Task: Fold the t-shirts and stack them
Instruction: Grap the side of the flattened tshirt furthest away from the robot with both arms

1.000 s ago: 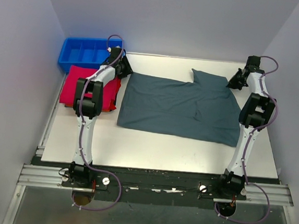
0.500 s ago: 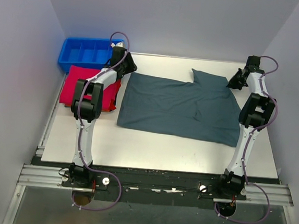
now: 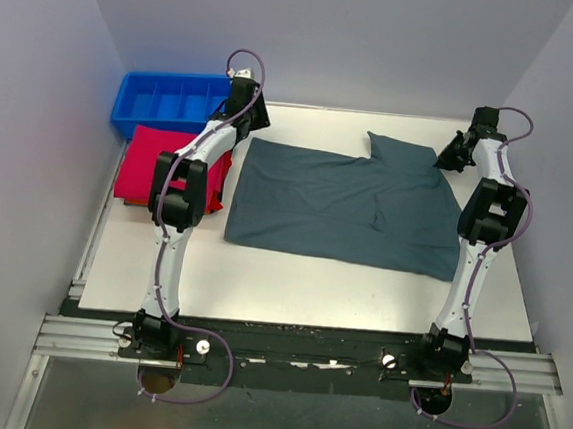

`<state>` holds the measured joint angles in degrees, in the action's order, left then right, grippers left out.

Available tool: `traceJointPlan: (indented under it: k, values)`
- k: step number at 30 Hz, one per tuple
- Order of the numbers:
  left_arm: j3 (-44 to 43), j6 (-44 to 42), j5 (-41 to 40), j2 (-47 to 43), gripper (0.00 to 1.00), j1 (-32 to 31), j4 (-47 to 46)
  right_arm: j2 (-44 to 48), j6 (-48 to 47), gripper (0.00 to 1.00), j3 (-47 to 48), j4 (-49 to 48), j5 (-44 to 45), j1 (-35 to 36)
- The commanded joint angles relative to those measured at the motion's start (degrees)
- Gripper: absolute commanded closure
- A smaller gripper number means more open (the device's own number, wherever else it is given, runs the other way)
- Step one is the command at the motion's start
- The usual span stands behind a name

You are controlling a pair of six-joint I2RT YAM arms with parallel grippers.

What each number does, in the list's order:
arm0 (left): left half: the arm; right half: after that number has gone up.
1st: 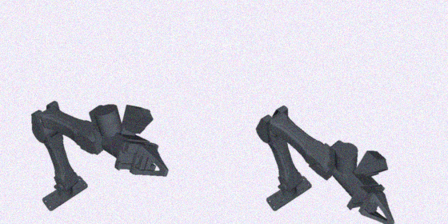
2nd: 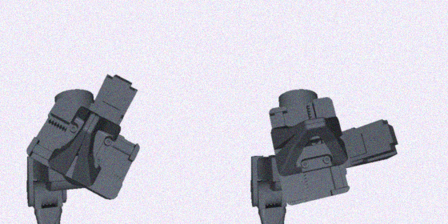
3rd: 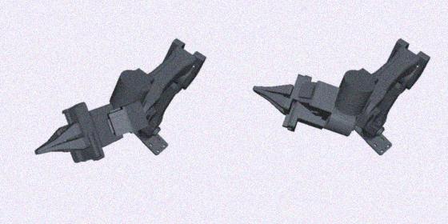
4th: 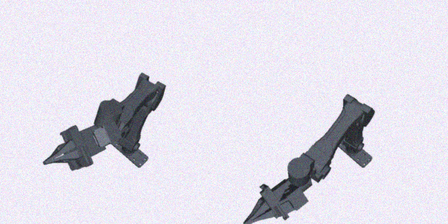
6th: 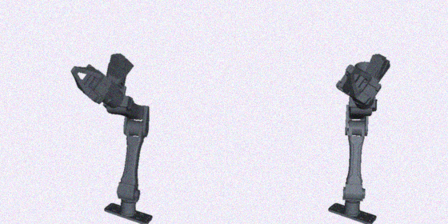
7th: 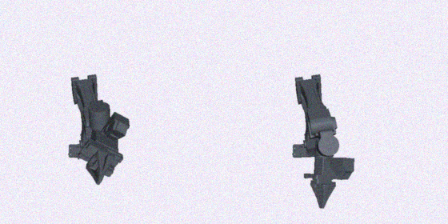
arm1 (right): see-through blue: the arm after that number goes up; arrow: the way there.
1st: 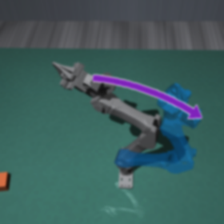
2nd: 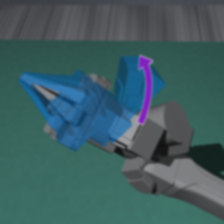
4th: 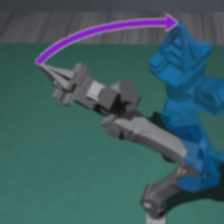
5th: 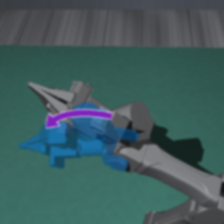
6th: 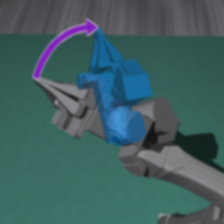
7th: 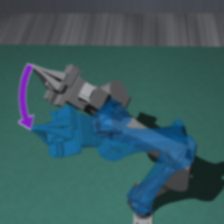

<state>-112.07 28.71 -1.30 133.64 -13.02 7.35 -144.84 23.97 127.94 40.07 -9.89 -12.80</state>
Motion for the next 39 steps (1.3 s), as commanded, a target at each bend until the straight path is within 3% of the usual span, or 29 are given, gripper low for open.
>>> traceJointPlan:
  k: [1, 10, 14, 19, 23, 25, 27, 28, 39]
  values:
    - [-6.7, -1.7, -3.8, 6.6, 0.46, 0.6, 9.2, 1.3, -0.1, 0.99, -0.8, -0.1, 1.1, 0.2]
    - [-12.5, -1.0, -3.4, 11.5, 0.47, 0.7, 15.1, 1.4, -0.1, 0.99, -1.0, -0.1, 1.0, 0.2]
    - [-13.1, -0.8, -2.7, 11.9, 0.53, 0.7, 15.5, 1.5, 0.0, 0.99, -1.0, -0.1, 0.9, 0.2]
    - [-13.3, -1.0, -0.7, 11.9, 0.74, 0.7, 16.2, 1.6, 0.2, 0.99, -0.9, -0.1, 0.7, 0.1]
    - [-14.4, -1.5, -1.4, 11.8, 0.76, 0.8, 19.1, 1.7, 0.3, 0.99, -0.8, -0.1, 0.1, 0.2]
    - [-13.5, -1.8, -1.6, 10.9, 0.82, 0.8, 18.8, 1.7, 0.6, 0.99, -0.7, 0.1, -0.1, 0.1]
    - [-12.5, -2.2, -1.5, 10.3, 0.98, 0.8, 17.3, 1.9, 0.7, 0.99, -0.7, 0.1, -0.5, 0.1]
    - [-12.0, -2.3, -1.7, 9.9, 1.0, 0.8, 16.3, 2.0, 0.9, 0.99, -0.7, 0.0, -0.5, 0.1]
    - [-0.4, -3.9, -3.7, 0.7, 1.0, 1.1, 5.1, 4.9, 2.5, 0.99, -1.2, -1.6, -2.0, -0.1]
